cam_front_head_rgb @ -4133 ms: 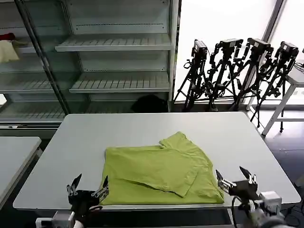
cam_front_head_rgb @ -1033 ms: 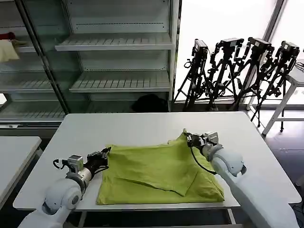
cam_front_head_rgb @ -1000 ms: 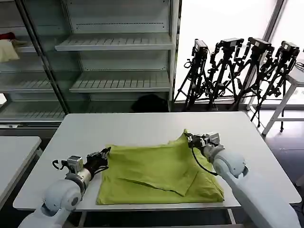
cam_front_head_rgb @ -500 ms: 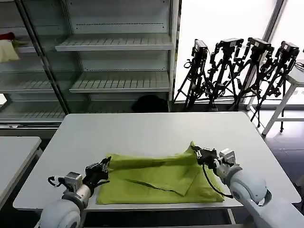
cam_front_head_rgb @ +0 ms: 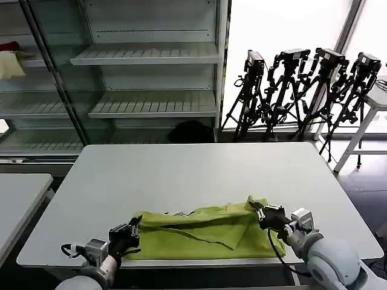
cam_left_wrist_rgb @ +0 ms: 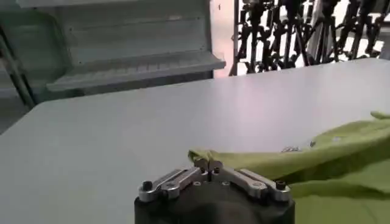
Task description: Fold and organize the clothes.
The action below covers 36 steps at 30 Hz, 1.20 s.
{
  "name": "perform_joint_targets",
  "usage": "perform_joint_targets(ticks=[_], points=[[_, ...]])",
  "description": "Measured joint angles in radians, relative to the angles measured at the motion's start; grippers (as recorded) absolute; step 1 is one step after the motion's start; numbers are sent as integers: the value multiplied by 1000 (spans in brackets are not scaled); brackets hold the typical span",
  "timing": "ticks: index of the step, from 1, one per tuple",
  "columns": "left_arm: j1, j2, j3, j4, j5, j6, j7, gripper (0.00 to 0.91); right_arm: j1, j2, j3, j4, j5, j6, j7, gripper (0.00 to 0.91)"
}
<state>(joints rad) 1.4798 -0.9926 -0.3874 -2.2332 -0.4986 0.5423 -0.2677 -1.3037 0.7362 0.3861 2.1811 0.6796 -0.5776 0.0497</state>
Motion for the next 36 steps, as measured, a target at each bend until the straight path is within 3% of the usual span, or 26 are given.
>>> perform_joint_targets(ticks=[5, 6, 7, 8, 9, 18, 31, 36], points=[[7, -5, 5, 5, 11, 7, -13, 30, -56, 8, 27, 12, -10, 0, -1, 0], [11, -8, 8, 6, 14, 9, -15, 131, -67, 11, 29, 13, -13, 0, 2, 0], [15, -10, 10, 6, 17, 11, -19, 675, -76, 14, 30, 13, -14, 0, 6, 272], [18, -12, 13, 5, 22, 15, -24, 867, -84, 17, 30, 13, -14, 0, 13, 574], [22, -14, 16, 5, 25, 17, -29, 907, -93, 22, 30, 13, -15, 0, 22, 907], [53, -4, 27, -7, 68, 26, -59, 907, -140, 62, 8, 36, -30, 0, 147, 907], [101, 75, 22, -34, 200, 32, -64, 907, -180, 113, -33, 93, -93, -2, 475, 907], [129, 105, 2, -71, 234, 33, -76, 907, -191, 125, -20, 130, -119, 2, 560, 907]])
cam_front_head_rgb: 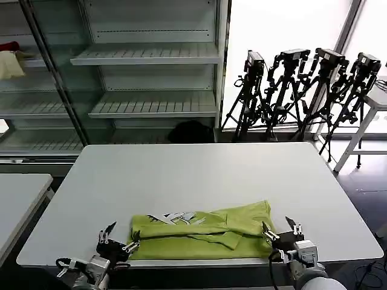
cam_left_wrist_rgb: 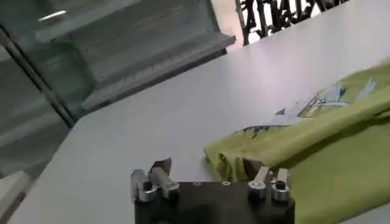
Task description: Fold and organize the clothes.
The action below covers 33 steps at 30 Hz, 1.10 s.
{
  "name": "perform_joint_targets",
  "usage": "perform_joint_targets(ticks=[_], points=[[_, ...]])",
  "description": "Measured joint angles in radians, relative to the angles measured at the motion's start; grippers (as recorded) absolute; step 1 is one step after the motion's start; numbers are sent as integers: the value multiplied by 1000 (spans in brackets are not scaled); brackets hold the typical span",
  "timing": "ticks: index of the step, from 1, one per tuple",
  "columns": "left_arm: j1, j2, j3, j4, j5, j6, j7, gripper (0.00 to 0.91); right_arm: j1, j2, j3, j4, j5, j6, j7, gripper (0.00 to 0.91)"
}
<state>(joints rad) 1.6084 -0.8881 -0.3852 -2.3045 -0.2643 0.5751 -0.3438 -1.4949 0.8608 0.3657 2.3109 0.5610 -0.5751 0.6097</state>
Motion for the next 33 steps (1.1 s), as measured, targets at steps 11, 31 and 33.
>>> perform_joint_targets(ticks=[11, 31, 33], points=[[30, -42, 13, -138, 6, -12, -45, 907, -101, 6, 133, 65, -42, 130, -87, 907], [182, -268, 23, -83, -38, -308, -23, 907, -408, -2, 280, -130, -10, 766, -490, 907], [181, -281, 22, -62, -45, -325, -23, 907, -425, -5, 294, -144, 6, 795, -508, 907]])
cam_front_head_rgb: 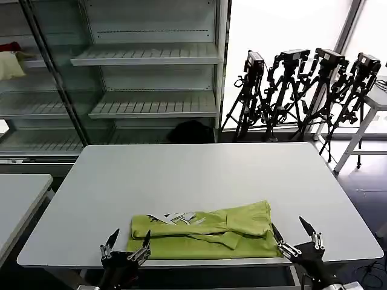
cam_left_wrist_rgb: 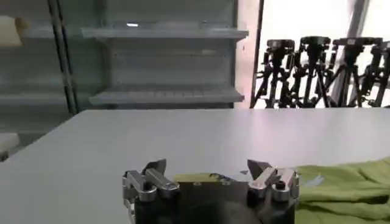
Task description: Fold and organize the clothes.
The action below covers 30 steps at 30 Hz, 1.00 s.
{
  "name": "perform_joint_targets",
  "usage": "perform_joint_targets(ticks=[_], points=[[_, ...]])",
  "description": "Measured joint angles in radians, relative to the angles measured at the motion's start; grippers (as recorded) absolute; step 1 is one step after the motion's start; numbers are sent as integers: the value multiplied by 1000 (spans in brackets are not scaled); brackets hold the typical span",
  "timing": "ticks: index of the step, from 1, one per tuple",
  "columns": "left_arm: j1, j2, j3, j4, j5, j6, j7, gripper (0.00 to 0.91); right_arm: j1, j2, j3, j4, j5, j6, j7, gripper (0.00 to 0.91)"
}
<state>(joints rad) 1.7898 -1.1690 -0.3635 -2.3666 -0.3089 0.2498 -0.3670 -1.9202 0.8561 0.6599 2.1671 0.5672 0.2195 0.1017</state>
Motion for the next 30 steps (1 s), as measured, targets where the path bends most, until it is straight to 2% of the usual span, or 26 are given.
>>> perform_joint_targets(ticks=[8, 18, 25, 26, 27, 28, 29, 30], points=[[-30, -48, 11, 66, -28, -24, 4, 907, -15, -14, 53, -30, 81, 36, -46, 907], [-100, -99, 6, 138, -89, 5, -2, 907, 6, -27, 93, -31, 151, 16, -88, 907], [-151, -120, 5, 179, -138, 38, 6, 907, 21, -28, 96, -39, 162, 4, -100, 907], [-158, -125, 6, 186, -141, 40, 6, 877, 22, -28, 95, -39, 162, 3, -102, 907], [-164, -128, 6, 192, -144, 42, 6, 715, 24, -29, 94, -39, 162, 2, -103, 907], [-171, -132, 6, 198, -147, 43, 6, 605, 27, -29, 94, -39, 164, 1, -103, 907], [-177, -135, 6, 205, -150, 44, 5, 383, 30, -29, 94, -40, 165, -1, -103, 907], [-181, -137, 6, 211, -153, 44, 5, 282, 32, -29, 93, -43, 167, -3, -103, 907]])
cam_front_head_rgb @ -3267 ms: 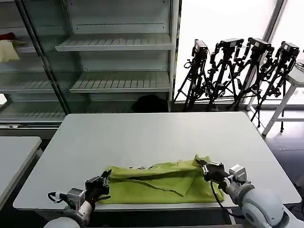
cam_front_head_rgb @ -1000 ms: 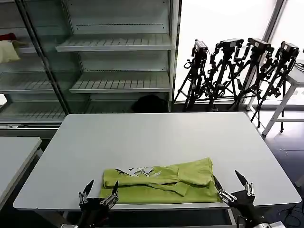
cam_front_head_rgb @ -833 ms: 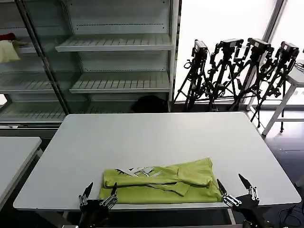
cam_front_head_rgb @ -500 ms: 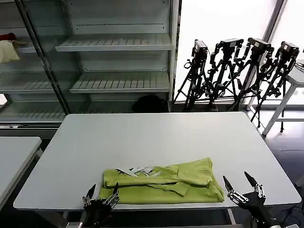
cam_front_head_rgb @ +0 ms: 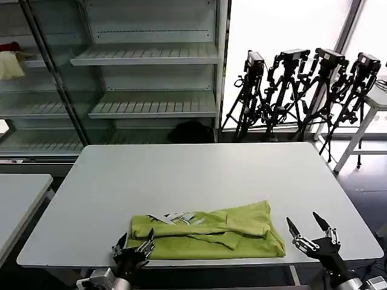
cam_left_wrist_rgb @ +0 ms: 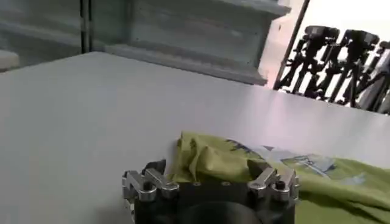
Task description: Fold and organize the clothes.
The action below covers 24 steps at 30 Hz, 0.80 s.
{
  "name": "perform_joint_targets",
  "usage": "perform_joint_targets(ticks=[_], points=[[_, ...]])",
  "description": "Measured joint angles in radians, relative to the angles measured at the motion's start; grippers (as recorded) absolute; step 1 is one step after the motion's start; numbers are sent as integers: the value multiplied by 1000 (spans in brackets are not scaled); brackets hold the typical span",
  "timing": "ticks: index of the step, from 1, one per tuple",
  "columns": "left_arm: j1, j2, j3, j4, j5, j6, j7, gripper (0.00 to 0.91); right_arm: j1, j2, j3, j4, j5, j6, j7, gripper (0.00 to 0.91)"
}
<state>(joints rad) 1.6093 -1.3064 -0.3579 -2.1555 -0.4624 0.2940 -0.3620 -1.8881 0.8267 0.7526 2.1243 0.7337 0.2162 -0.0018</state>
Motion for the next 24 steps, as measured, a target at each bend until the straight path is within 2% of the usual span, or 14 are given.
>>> perform_joint_targets(ticks=[1, 15, 24], points=[[-1, -2, 0, 7, -1, -1, 0, 30, 2, 0, -1, -1, 1, -2, 0, 907], [-15, -26, 19, 52, -9, -28, 14, 0, 56, -3, -30, -5, 3, -30, 3, 907], [-10, -11, 16, 26, 1, -26, 9, 0, 99, -4, -48, -4, -5, -47, 12, 907]])
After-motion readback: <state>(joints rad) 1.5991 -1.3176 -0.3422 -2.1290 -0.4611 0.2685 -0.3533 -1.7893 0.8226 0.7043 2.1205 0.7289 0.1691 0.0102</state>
